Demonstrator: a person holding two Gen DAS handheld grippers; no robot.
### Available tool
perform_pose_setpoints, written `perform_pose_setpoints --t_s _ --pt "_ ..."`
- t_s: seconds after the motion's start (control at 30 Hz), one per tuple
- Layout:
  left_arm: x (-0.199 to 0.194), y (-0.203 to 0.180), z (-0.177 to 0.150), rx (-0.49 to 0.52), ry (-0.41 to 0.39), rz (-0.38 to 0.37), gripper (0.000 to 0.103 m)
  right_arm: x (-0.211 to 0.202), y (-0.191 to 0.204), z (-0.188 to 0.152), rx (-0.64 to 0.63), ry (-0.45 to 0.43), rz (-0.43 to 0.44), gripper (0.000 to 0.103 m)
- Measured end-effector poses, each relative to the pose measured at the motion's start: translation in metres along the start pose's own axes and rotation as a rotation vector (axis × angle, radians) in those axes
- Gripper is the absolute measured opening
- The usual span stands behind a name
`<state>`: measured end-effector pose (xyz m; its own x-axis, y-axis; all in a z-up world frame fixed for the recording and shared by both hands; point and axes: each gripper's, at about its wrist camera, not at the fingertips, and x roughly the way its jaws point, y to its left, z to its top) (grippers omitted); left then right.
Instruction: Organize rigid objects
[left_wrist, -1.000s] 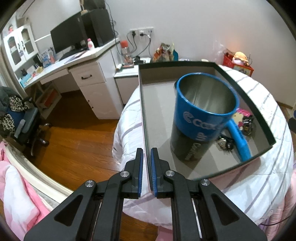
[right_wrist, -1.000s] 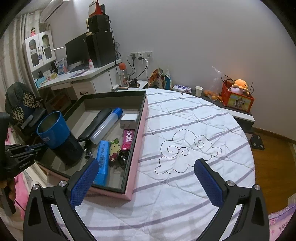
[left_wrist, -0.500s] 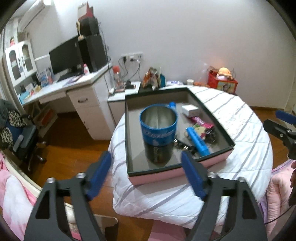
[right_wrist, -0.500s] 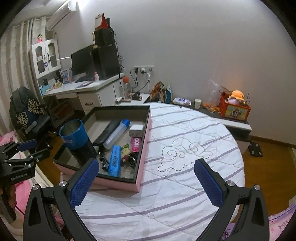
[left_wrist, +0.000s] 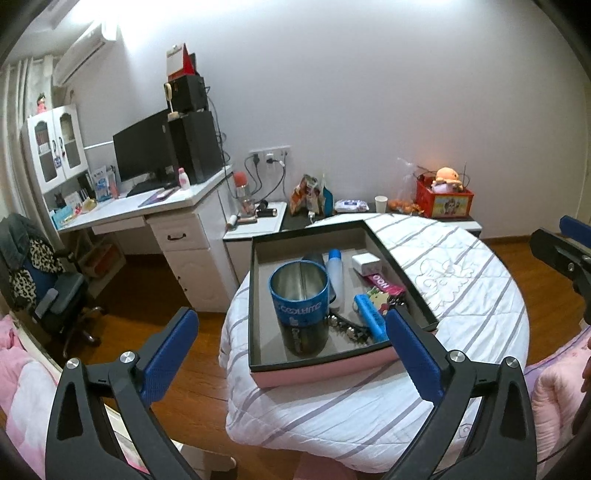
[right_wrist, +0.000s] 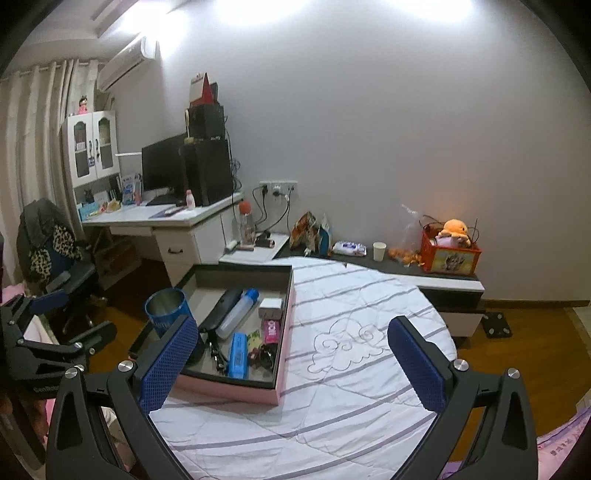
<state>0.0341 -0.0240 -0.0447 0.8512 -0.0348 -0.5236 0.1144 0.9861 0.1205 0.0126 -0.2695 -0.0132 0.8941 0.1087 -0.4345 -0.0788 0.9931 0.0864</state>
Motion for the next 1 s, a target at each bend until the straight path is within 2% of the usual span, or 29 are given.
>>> perform_pose_setpoints --t_s 0.2,0.53,0.77,1.0 --pt "-0.011 -0.004 0.005 0.01 -0.026 0.001 0.102 -0.015 0.004 0.006 0.001 -0.06 -0.028 0.103" --pt "-0.032 0.004 0.012 -0.028 -0.103 -0.046 0.103 -0.032 0.016 0.015 -0.02 -0.121 -0.059 0.103" --pt "-0.032 0.016 0.013 -0.073 -0.112 -0.044 0.103 -0.038 0.024 0.017 -0.026 -0.138 -0.084 0.103" --pt "-0.029 0.022 0.012 -0.073 -0.111 -0.066 0.103 -0.038 0.035 0.019 -0.041 -0.143 -0.1 0.103"
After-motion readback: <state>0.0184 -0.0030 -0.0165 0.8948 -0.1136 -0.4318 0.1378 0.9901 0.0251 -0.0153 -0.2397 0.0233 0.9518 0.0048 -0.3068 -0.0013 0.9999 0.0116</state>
